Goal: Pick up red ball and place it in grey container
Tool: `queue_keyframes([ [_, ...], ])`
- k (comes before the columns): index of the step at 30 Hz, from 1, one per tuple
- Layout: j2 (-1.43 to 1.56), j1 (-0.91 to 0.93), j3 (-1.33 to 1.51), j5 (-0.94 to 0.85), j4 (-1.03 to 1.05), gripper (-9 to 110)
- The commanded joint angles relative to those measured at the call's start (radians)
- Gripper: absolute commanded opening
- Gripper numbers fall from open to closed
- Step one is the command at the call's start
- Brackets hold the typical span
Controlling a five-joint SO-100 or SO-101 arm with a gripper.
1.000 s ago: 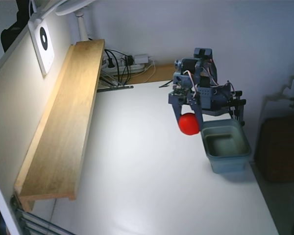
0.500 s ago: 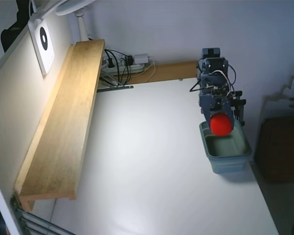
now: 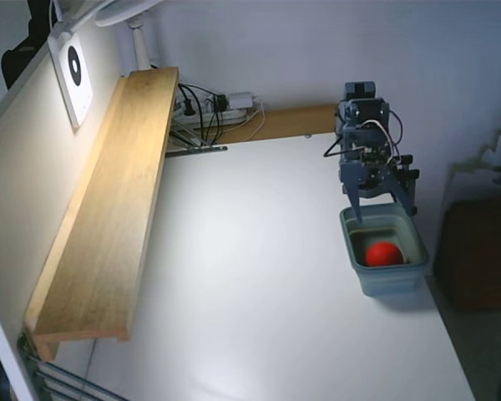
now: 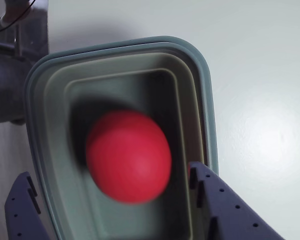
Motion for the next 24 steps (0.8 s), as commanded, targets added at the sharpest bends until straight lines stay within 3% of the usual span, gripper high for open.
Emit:
queue_keyframes([
  [1, 0.024, -0.022, -0.054, 0.002, 0.010, 38],
  [24, 0.044, 0.011, -0.039, 0.002, 0.014, 37],
])
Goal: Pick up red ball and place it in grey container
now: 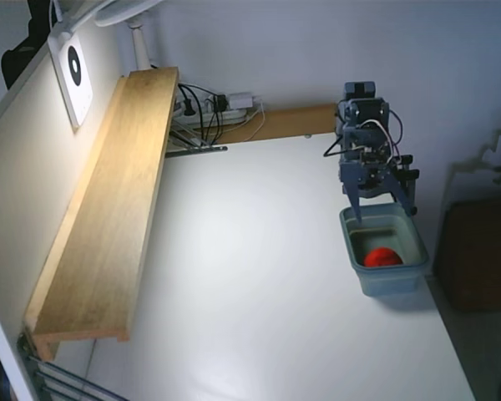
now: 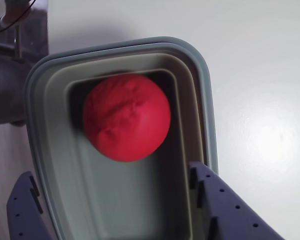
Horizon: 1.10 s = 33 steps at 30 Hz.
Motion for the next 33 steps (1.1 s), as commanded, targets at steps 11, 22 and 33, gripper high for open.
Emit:
queue_keyframes([
  [11, 0.130, 0.154, 0.025, 0.002, 0.030, 33],
  [22, 0.261, 0.376, 0.123, 0.002, 0.054, 27],
  [33, 0.422, 0.650, 0.243, 0.002, 0.084, 20],
])
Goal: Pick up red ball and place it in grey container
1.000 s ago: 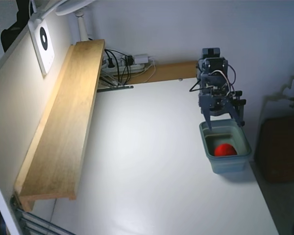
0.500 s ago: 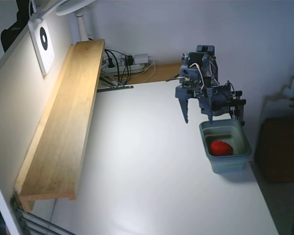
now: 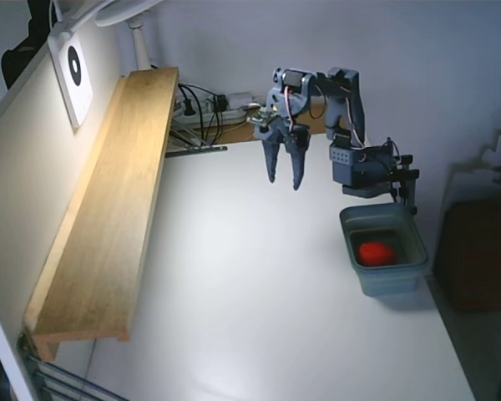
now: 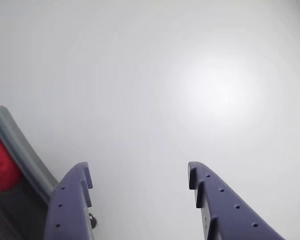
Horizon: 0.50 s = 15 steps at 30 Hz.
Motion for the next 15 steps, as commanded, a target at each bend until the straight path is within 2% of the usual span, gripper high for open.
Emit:
queue_keyframes([
  [1, 0.102, 0.075, 0.031, 0.003, 0.020, 19],
  [15, 0.314, 0.436, 0.189, 0.003, 0.059, 10],
])
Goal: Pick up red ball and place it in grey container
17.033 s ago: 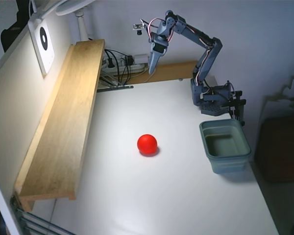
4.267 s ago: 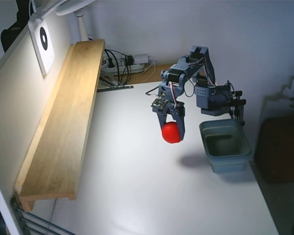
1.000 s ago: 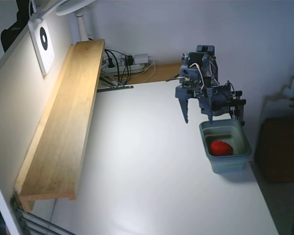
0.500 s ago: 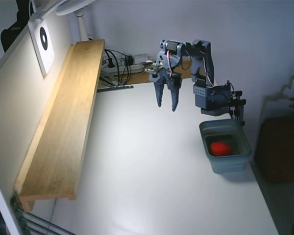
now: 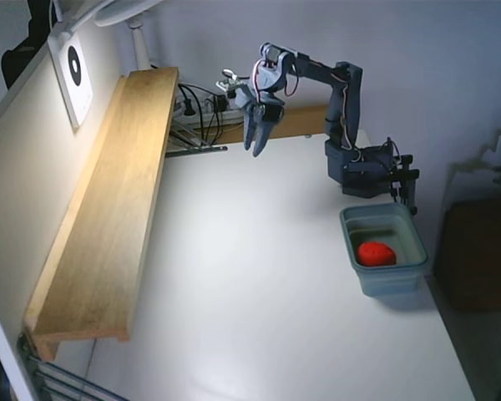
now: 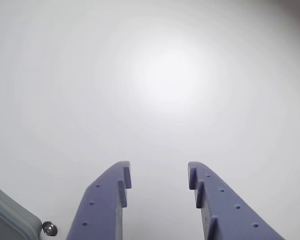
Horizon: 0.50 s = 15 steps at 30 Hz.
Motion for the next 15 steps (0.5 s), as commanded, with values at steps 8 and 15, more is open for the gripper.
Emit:
queue_keyframes([
  [8, 0.181, 0.242, 0.102, 0.002, 0.043, 5],
  [15, 0.261, 0.378, 0.161, 0.002, 0.058, 1],
])
